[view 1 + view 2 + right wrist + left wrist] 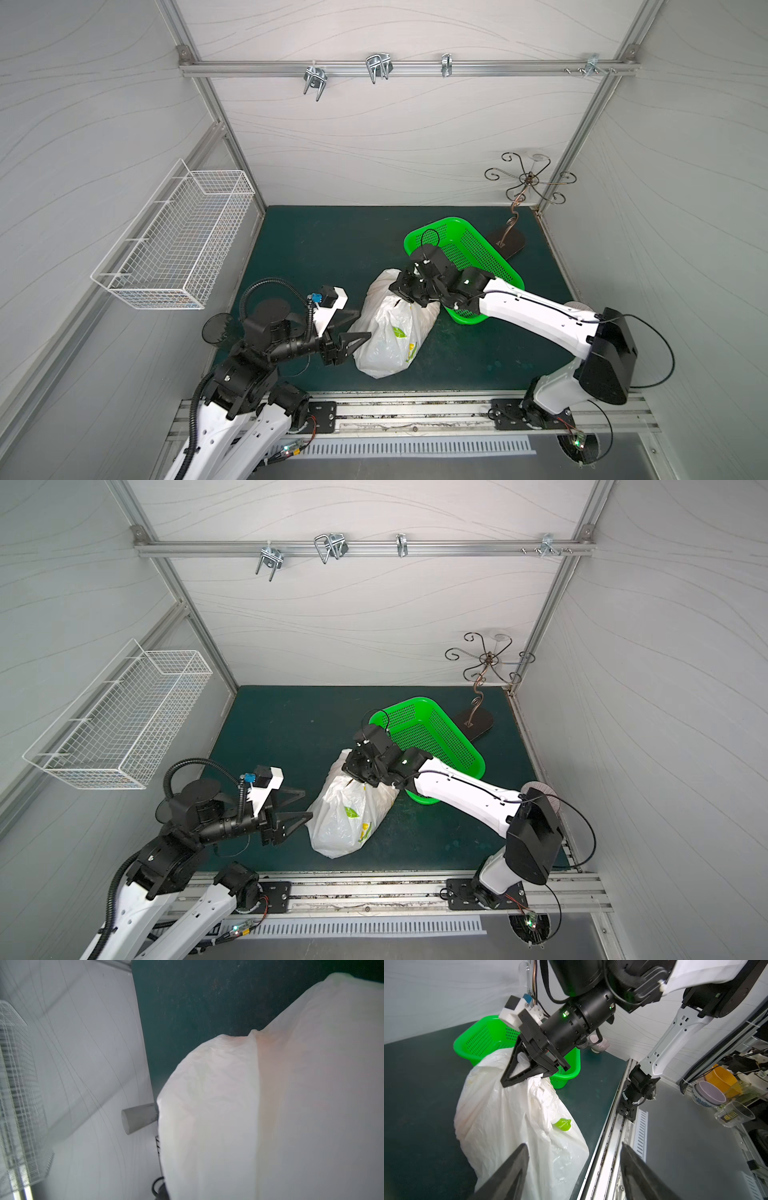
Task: Place the pineapple into a plastic bag & tie a knot
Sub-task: Cross the plastic bag at the center of the board.
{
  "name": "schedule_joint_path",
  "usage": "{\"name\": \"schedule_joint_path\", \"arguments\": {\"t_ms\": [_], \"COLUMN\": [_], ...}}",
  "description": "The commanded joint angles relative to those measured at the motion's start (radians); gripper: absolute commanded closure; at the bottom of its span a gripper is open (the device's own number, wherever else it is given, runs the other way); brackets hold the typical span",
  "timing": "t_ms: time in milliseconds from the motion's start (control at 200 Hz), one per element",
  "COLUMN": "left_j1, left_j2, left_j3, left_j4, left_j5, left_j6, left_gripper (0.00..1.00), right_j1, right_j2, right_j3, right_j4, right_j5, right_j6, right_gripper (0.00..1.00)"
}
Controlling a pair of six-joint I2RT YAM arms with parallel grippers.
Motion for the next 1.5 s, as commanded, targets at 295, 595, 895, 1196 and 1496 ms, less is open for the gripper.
{"name": "schedule_joint_path", "arguments": {"t_ms": [295, 595, 895, 1196, 1496], "left_j1": [0.0, -0.002, -0.036, -0.103, -0.094], "left_j2": [0.139, 0.318, 0.426, 0.581, 0.547], "left_j3": [0.007, -0.061, -0.12, -0.112, -0.087], "left_j4": [0.105, 0.304, 0.408, 0.57, 0.496], "left_j5": [-0.198, -0.038, 0.012, -0.088, -0.075], "left_j6": [0.012, 0.067, 0.148, 0.177, 0.238], "left_gripper": [0.28, 0.3, 0.29, 0.32, 0.33], "right_j1": [-0.143, -0.168, -0.192, -0.195, -0.195], "right_j2": [0.006, 0.046, 0.052, 0.05, 0.096], "right_j3": [0.165, 0.137, 0.12, 0.129, 0.247], "right_j4": [-0.08, -0.176, -0.208, -0.23, -0.324], "right_j5": [-0.663, -0.755, -0.677, -0.712, -0.82], "right_j6": [-0.686, -0.811, -0.859, -0.893, -0.996], "right_gripper": [1.0, 1.0, 1.0, 1.0, 1.0]}}
